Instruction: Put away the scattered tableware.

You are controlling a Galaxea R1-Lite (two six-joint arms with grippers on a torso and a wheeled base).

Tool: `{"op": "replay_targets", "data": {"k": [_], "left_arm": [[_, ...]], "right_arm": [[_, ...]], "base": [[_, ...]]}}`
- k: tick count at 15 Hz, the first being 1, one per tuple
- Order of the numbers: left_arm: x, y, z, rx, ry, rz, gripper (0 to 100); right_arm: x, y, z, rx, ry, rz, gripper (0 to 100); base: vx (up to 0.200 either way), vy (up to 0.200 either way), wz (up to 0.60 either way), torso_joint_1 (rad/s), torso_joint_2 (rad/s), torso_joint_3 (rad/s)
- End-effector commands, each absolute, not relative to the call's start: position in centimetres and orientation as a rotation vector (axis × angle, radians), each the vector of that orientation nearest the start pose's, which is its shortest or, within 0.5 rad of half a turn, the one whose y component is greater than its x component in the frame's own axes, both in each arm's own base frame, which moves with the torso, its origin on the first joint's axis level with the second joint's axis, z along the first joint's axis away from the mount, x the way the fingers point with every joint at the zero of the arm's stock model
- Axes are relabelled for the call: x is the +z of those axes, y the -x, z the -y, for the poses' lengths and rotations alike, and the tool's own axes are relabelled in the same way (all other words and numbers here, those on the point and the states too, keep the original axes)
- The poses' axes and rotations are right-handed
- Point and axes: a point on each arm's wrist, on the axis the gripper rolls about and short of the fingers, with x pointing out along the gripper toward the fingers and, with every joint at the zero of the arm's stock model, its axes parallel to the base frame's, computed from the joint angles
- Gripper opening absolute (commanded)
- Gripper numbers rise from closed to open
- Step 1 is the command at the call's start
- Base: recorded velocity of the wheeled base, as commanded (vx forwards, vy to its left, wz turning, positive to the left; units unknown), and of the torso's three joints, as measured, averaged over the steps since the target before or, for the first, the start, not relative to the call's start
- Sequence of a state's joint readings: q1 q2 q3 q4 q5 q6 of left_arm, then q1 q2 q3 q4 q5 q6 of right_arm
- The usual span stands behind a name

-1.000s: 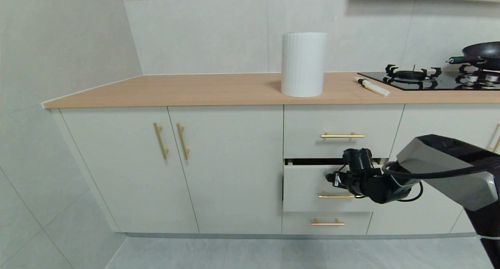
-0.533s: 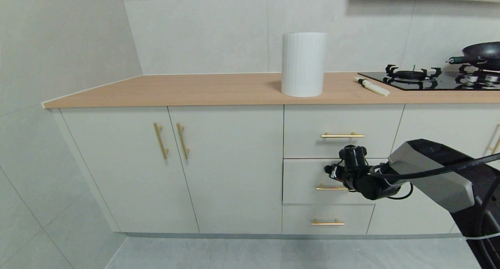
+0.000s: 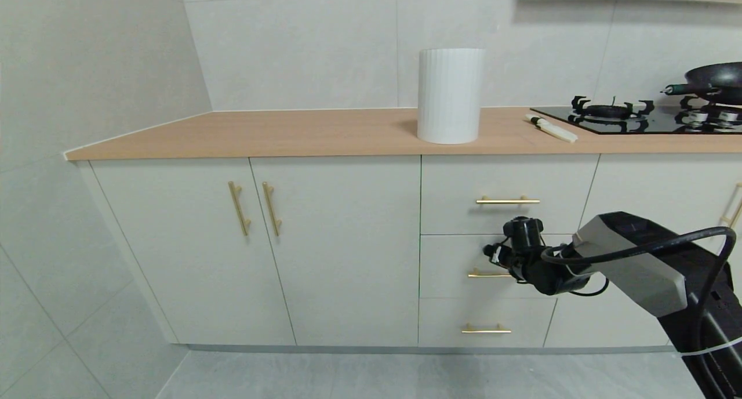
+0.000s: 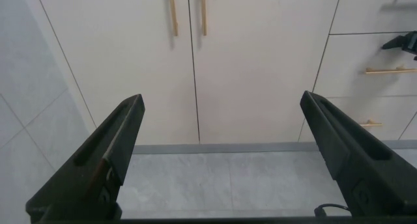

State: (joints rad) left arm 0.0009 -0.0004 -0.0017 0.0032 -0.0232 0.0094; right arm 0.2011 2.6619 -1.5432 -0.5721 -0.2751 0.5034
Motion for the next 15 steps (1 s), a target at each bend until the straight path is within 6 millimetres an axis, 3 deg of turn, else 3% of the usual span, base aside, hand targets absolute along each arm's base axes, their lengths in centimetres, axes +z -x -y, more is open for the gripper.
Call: {"op": "replay_targets", "data": {"k": [1, 3, 7, 8, 11, 12, 13, 14, 15], "left_arm": [[7.6, 2.3, 0.1, -0.021, -0.009, -0.001, 100], [7.6, 2.3, 0.1, -0.021, -0.009, -0.001, 100], [7.6, 2.3, 0.1, -0.021, -0.009, -0.001, 100], [7.6, 2.3, 0.1, -0.021, -0.009, -0.001, 100], [7.6, 2.3, 0.1, -0.021, -0.009, -0.001, 100], [7.6, 2.3, 0.1, -0.021, -0.009, -0.001, 100], [7.6, 2.3, 0.1, -0.021, -0.009, -0.001, 100], [7.6, 2.3, 0.1, -0.021, -0.009, -0.001, 100], [7.6, 2.3, 0.1, -0.021, -0.009, -0.001, 100]], "right_arm": [[-3.5, -48.8, -9.4, -0.212, -0.361, -0.486, 100], [-1.9, -47.6, -9.3, -0.223, -0.352, -0.494, 100], [3.7, -40.2, -10.0, -0.160, -0.322, -0.561, 100], [6.2, -38.2, -9.7, -0.157, -0.324, -0.537, 100], [14.7, -29.3, -7.4, -0.147, -0.357, -0.383, 100], [15.2, -28.3, -7.1, -0.153, -0.354, -0.368, 100], [18.2, -22.6, -5.3, -0.180, -0.292, -0.254, 100], [18.7, -21.6, -4.9, -0.188, -0.279, -0.230, 100], [21.1, -15.6, -3.0, -0.216, -0.199, -0.086, 100]], "base": [[0.000, 0.000, 0.00, 0.000, 0.00, 0.000], [0.000, 0.000, 0.00, 0.000, 0.00, 0.000], [0.000, 0.000, 0.00, 0.000, 0.00, 0.000], [0.000, 0.000, 0.00, 0.000, 0.00, 0.000], [0.000, 0.000, 0.00, 0.000, 0.00, 0.000], [0.000, 0.000, 0.00, 0.000, 0.00, 0.000], [0.000, 0.000, 0.00, 0.000, 0.00, 0.000], [0.000, 0.000, 0.00, 0.000, 0.00, 0.000], [0.000, 0.000, 0.00, 0.000, 0.00, 0.000]]}}
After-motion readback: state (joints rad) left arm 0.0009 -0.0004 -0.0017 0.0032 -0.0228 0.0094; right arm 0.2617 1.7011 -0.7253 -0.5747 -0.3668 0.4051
